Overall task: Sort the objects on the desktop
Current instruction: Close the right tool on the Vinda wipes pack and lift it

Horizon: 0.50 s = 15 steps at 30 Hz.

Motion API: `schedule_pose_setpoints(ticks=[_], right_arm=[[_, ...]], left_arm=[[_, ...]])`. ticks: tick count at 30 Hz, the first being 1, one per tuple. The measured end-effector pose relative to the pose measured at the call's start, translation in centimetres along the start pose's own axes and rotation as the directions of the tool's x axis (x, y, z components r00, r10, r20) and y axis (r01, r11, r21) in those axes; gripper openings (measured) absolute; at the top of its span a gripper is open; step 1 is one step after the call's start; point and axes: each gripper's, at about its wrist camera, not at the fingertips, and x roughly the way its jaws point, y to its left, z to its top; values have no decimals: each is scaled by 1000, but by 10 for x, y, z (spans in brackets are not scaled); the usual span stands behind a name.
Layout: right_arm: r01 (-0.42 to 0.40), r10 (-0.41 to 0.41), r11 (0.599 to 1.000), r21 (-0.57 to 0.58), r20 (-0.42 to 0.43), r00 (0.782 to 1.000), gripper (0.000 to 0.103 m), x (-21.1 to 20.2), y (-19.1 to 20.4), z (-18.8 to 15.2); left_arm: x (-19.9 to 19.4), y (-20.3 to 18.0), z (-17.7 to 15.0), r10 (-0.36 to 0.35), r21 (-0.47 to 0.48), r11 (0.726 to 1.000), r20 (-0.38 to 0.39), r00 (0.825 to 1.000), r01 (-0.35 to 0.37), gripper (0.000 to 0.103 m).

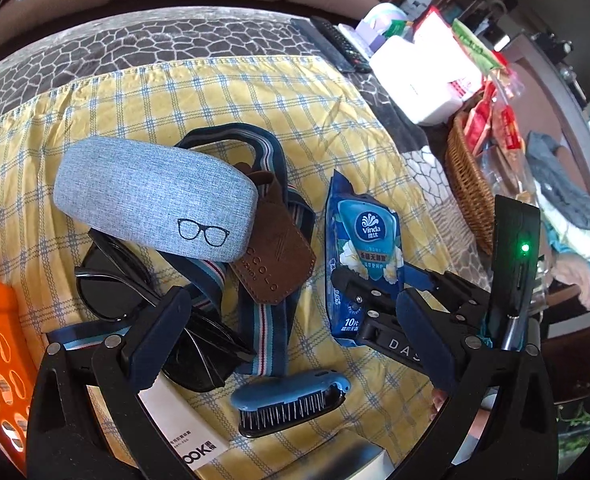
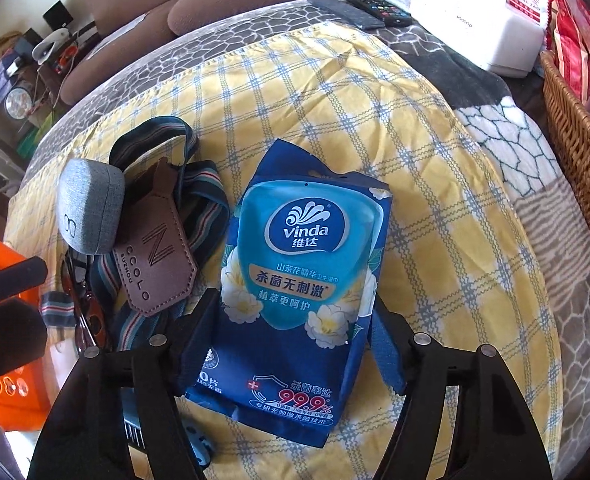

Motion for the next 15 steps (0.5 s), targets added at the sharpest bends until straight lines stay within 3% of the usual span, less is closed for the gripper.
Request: schedule_pose_setpoints(ticks=[8, 15], right_arm=[[-100, 99, 993, 64, 15, 995, 69, -25, -16, -2], [-134, 136, 990, -33, 55, 989, 68, -68, 10, -3]], left_arm=[[-3, -7, -1, -88, -35, 996, -18, 996, 88, 103], [-12, -8, -4, -161, -78, 984, -12, 987, 160, 103]])
